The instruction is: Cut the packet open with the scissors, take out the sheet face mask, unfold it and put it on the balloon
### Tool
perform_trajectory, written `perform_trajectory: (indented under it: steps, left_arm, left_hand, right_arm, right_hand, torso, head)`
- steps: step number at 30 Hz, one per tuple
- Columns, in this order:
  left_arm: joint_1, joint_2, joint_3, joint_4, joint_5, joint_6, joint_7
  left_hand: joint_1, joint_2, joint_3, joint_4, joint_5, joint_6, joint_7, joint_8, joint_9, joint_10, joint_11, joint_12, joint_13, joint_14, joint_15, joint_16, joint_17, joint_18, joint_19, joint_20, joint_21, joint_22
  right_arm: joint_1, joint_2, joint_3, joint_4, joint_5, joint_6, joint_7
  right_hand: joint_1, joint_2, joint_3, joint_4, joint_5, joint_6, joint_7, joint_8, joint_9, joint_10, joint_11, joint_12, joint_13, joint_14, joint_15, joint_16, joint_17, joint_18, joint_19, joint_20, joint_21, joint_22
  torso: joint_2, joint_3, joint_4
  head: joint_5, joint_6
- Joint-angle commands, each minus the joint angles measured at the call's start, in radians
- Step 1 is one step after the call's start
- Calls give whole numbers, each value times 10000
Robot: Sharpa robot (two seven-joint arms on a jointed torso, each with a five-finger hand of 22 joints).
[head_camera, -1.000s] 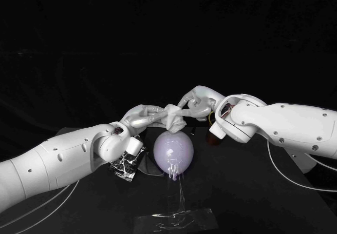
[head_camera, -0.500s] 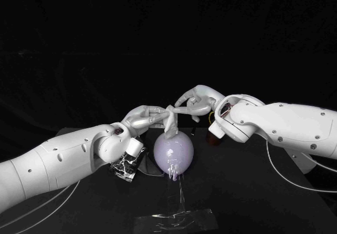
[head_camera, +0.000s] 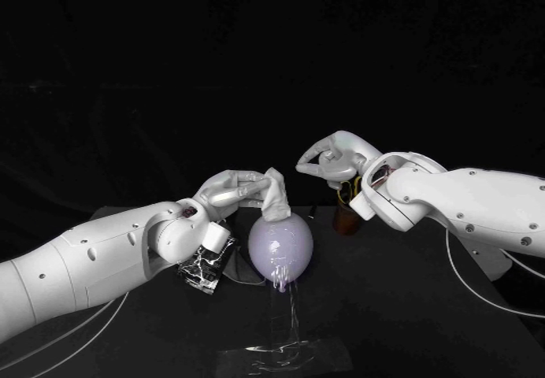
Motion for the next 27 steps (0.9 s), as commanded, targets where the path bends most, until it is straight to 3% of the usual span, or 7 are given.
perform_trajectory:
  steps: [1,6,11,27]
  left_arm:
    - [12,-17,16,80,274,-291,8]
    - [12,-73,15,165,291,-537,-66]
    - [11,-127,15,259,328,-704,-99]
    - [11,-168,15,388,379,-762,-88]
  left_hand:
    - [110,-41,-22,-116,31,23,232,3,38,161,-45,-58,0,223,-76,146,116,129,208,-108,152,59]
    - [127,-80,-34,-162,33,72,253,-11,38,242,-56,-67,5,312,-101,216,190,123,293,-170,229,89]
    - [149,-106,-24,-199,34,95,250,-22,36,271,-63,-77,5,325,-111,233,220,118,313,-196,257,99]
    - [212,-223,-8,-328,33,142,193,-50,29,299,-83,-125,-4,303,-118,235,275,104,305,-233,292,110]
  right_arm:
    - [-54,-124,-6,322,-584,-850,295]
    - [-303,-322,-20,986,-1353,-1313,-12]
    - [-523,-314,-25,1409,-1906,-1668,-412]
    - [-752,507,-36,1086,-2526,-2165,-1195]
  right_hand:
    - [168,53,2,-35,102,337,-146,149,49,459,-141,703,482,950,-171,219,2389,-132,313,-91,666,383]
    - [265,94,11,-44,43,664,-316,287,83,799,-290,1204,814,1040,-308,363,2629,-239,626,-222,1343,628]
    - [223,16,-40,-3,105,750,-364,309,85,871,-340,1272,856,1040,-360,363,2629,-260,700,-278,1465,681]
    - [69,-192,-188,127,46,735,-351,247,46,829,-338,1148,768,1040,-373,363,2629,-227,639,-311,1206,617]
  torso:
    - [10,2,4]
    - [5,6,-3]
    - [0,4,0]
    - [9,-3,6]
  head:
    - [-2,-7]
    - [26,-24]
    - [33,4]
    - [21,22]
